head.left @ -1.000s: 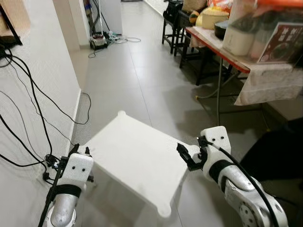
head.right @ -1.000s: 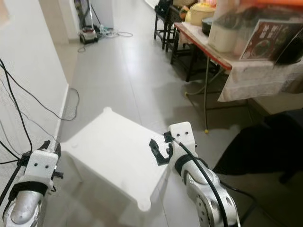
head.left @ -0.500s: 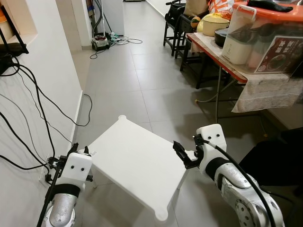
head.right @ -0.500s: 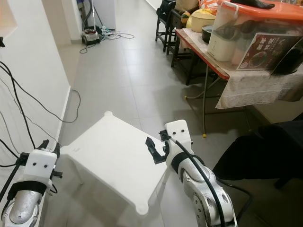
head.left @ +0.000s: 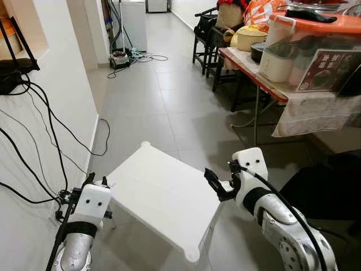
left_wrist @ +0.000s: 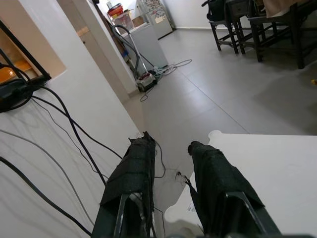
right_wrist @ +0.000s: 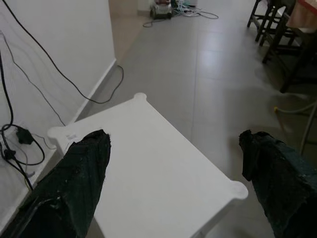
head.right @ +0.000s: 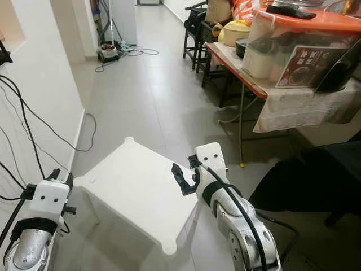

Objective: Building children table

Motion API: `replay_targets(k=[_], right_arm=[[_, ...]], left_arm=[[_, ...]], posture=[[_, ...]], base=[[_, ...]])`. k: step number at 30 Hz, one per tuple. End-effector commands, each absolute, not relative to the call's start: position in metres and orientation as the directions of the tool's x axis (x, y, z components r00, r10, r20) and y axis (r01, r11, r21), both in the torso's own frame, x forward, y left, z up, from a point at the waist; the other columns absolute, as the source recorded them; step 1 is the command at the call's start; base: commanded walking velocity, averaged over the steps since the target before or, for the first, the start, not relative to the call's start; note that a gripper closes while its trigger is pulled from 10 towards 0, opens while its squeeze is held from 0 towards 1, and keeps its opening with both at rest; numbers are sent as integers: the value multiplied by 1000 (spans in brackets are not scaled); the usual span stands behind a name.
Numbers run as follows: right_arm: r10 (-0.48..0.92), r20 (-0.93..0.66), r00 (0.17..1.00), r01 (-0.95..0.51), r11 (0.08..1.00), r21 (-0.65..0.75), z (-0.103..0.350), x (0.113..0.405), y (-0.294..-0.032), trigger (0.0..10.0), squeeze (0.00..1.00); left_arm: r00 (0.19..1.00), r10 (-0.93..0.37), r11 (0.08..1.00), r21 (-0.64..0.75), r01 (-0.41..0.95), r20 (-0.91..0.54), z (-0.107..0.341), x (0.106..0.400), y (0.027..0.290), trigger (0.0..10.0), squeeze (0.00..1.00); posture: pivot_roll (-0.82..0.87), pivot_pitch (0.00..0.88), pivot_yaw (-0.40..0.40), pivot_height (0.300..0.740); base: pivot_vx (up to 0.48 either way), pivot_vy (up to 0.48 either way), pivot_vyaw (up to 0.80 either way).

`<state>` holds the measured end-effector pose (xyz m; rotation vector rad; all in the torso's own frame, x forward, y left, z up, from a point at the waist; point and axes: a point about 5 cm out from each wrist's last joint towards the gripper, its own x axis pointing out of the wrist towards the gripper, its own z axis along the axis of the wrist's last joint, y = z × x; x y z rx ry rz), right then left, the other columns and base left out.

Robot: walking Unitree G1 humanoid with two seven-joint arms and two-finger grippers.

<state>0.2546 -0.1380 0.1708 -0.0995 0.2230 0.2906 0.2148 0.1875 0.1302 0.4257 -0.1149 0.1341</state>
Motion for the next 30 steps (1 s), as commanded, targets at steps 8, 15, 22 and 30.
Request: replay_targets(k=[8, 15, 22, 30], right_arm=[[276, -235, 932, -300, 951, -72, 168, 258, -135, 10000, 0], [282, -229, 932, -306, 949, -76, 167, 260, -132, 10000, 0], [281, -228, 932, -307, 948, -85, 166, 262, -132, 10000, 0], [268, -220, 938, -294, 952, -92, 166, 265, -133, 10000, 0]], left_arm=[[988, 105, 917, 374, -139, 111, 128, 213, 185, 10000, 0], [988, 91, 916, 380, -131, 121, 129, 215, 185, 10000, 0], [988, 58, 911, 397, -109, 140, 133, 216, 184, 10000, 0], [990, 41, 922, 377, -90, 138, 134, 216, 182, 10000, 0]], posture=[[1, 0, -66, 740], [4, 0, -66, 740], [6, 0, -64, 740], [8, 0, -62, 740]], base=[[0, 0, 0], [0, 0, 0], [0, 0, 0], [0, -295, 0]])
